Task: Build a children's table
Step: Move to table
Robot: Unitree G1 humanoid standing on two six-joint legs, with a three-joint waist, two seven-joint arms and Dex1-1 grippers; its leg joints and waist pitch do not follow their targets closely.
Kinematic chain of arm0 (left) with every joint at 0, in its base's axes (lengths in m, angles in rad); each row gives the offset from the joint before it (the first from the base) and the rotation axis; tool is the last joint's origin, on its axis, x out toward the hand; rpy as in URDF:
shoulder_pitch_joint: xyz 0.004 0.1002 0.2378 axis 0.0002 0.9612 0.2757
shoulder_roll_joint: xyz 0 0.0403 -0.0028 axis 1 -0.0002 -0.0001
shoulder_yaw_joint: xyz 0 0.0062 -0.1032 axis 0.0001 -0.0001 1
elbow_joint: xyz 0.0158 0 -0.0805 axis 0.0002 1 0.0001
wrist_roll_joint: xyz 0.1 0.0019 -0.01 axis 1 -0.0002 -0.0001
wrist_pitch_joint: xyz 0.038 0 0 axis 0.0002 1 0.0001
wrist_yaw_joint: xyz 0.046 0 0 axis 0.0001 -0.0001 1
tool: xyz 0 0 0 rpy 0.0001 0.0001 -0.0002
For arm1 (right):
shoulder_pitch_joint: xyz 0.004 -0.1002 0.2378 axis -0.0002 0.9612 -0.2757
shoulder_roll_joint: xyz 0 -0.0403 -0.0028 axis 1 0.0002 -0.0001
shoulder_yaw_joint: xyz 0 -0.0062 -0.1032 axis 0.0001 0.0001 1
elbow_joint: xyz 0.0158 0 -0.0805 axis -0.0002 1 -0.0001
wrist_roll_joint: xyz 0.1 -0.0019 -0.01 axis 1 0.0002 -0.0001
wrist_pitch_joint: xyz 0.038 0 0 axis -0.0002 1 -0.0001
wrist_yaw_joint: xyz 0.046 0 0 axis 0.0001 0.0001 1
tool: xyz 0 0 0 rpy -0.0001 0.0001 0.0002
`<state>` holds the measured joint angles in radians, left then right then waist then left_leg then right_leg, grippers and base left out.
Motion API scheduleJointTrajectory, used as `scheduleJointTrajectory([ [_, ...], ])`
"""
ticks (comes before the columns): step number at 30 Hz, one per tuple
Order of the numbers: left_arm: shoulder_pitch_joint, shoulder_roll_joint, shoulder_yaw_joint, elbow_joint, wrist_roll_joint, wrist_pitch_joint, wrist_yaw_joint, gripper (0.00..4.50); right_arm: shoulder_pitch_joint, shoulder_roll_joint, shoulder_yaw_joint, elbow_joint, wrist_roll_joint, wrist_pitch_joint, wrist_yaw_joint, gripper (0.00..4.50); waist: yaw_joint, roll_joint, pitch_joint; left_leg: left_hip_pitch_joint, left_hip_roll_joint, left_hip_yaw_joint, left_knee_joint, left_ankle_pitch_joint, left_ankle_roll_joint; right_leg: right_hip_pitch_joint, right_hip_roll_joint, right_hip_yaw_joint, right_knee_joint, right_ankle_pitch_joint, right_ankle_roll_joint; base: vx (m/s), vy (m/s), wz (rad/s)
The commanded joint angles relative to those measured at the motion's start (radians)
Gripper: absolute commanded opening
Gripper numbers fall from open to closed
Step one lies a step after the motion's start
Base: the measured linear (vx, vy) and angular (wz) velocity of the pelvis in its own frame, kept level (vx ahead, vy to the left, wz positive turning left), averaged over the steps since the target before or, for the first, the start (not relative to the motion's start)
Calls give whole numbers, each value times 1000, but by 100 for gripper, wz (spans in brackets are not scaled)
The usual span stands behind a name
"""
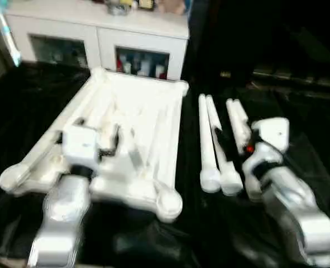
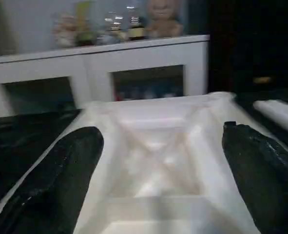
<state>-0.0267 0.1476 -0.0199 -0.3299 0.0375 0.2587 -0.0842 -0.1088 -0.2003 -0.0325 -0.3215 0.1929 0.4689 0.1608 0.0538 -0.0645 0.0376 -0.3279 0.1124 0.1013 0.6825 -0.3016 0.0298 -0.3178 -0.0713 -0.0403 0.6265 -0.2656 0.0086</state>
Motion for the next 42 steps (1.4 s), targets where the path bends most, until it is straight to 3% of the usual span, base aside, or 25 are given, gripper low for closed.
scheduleJointTrajectory([
  [1,-2,15,22,-2,5,1,0,443,-5,7,16,-2,-8,0,7,450,42,-11,-43,-94,44,-15,-13,90,31,123,-163,122,-129,-150,-289,107,-8,-5],
  [2,-3,15,22,0,5,1,0,443,-5,7,16,0,-8,-1,8,450,37,13,-40,-82,59,-9,-78,170,23,103,-100,59,-110,-105,-307,107,16,2],
  [3,-5,14,23,1,5,1,-1,443,-6,7,18,0,-9,-2,10,450,22,52,-33,-35,84,-12,-151,145,43,59,-26,-7,-93,-134,-242,135,50,0],
  [4,-6,16,23,2,3,-3,-4,443,-6,4,23,1,-10,-2,14,450,2,60,-45,-6,104,-41,-156,140,70,40,8,-27,-50,-109,-204,135,50,0],
  [5,-7,18,24,0,-11,-17,-21,443,-8,-5,31,2,-12,-3,26,450,-15,73,-49,94,155,-103,-154,72,163,-52,9,-31,18,-100,-142,138,46,6],
  [6,-6,19,25,-1,-17,-21,-27,443,-8,-8,34,2,-13,-4,30,450,-22,60,-63,118,177,-134,-141,169,289,-86,-10,-21,50,-47,-64,103,5,11],
  [7,-4,25,22,-8,-35,-25,-53,443,-10,-19,42,3,-14,-6,44,450,-17,54,-59,110,177,-131,-128,269,343,-103,-21,-8,48,-10,-35,103,5,11],
  [8,0,52,9,-17,-67,-29,-120,443,-12,-39,46,0,3,-10,85,450,-6,54,-60,73,143,-105,-95,487,377,-108,-55,23,16,105,-13,55,-11,3],
  [9,8,104,-11,-29,-128,-37,-236,443,-17,-72,43,-12,45,-8,159,450,16,9,-58,-11,68,-42,-60,499,268,-43,-86,66,-34,261,-18,0,0,0],
  [10,12,148,-24,-39,-177,-21,-327,443,-19,-99,40,-24,89,9,224,450,31,-1,-58,-40,44,-18,-72,428,170,-13,-95,84,-25,399,-48,0,0,0],
  [11,15,191,-37,-47,-214,7,-406,443,-20,-133,47,-37,115,23,283,450,33,1,-64,-50,57,-22,-91,369,92,7,-89,70,-12,491,-60,4,-50,4],
  [13,10,269,-59,-54,-260,59,-531,443,-16,-207,70,-54,136,35,387,450,31,6,-57,-42,61,-18,-103,274,35,2,-71,58,-18,458,-83,-19,-51,-5],
  [14,7,292,-65,-55,-273,77,-567,443,-15,-230,78,-58,140,38,417,450,30,18,-47,-34,72,-18,-119,156,-2,0,-66,51,-30,318,-120,0,0,0],
  [16,-9,370,-91,-53,-297,113,-683,443,-14,-292,88,-60,156,48,497,450,32,34,-35,-21,93,-14,-139,-26,-42,-9,-68,47,-45,69,-193,-53,-34,2],
  [17,-16,390,-98,-46,-292,107,-708,443,-14,-308,90,-59,158,47,517,450,34,37,-31,-16,98,-10,-143,-69,-47,-13,-68,47,-51,18,-201,-62,-25,2],
  [18,-35,430,-117,-25,-281,90,-765,443,-15,-342,95,-58,168,50,561,450,30,33,-17,-18,103,-3,-157,-173,-66,-13,-67,49,-65,-123,-198,-71,-22,3],
  [19,-46,452,-127,-10,-280,77,-791,443,-15,-359,96,-56,176,51,582,450,34,35,-13,-12,105,-1,-161,-225,-80,-16,-70,51,-74,-215,-186,-71,-22,3],
  [20,-59,473,-139,12,-275,41,-827,443,-15,-378,102,-56,182,52,608,450,41,35,-15,5,107,7,-158,-259,-96,-31,-74,56,-83,-300,-173,-74,-22,8],
  [21,-76,501,-154,38,-272,6,-874,417,-14,-404,112,-57,190,54,646,450,42,32,-14,0,106,11,-160,-246,-96,-28,-74,59,-88,-324,-163,-68,-23,9],
  [24,-111,549,-187,98,-250,-53,-970,404,-6,-459,141,-73,196,62,718,450,48,30,-16,-9,112,22,-165,-195,-95,-27,-76,59,-88,-323,-142,-43,-15,4],
  [29,-166,588,-250,171,-189,-111,-1049,363,-4,-499,163,-77,191,72,758,450,50,24,-18,-13,116,25,-169,-182,-104,-33,-76,57,-89,-342,-127,0,0,0],
  [31,-197,587,-279,213,-162,-144,-1068,355,-5,-510,171,-77,187,73,770,450,50,24,-23,-14,117,28,-165,-147,-104,-32,-75,57,-81,-267,-145,0,0,0],
  [33,-226,573,-296,254,-187,-130,-1114,331,-7,-518,177,-77,185,72,782,450,51,27,-27,-15,116,31,-162,-107,-100,-30,-74,55,-70,-174,-170,0,0,0],
  [37,-285,567,-346,346,-132,-176,-1152,298,-10,-530,191,-83,183,74,787,450,51,28,-36,-18,115,35,-154,-23,-83,-23,-72,53,-56,-22,-198,0,0,0],
  [42,-311,566,-366,379,-122,-193,-1189,260,0,-540,194,-103,189,91,795,450,50,25,-38,-20,116,38,-149,12,-66,-18,-73,51,-46,71,-230,0,0,0],
])
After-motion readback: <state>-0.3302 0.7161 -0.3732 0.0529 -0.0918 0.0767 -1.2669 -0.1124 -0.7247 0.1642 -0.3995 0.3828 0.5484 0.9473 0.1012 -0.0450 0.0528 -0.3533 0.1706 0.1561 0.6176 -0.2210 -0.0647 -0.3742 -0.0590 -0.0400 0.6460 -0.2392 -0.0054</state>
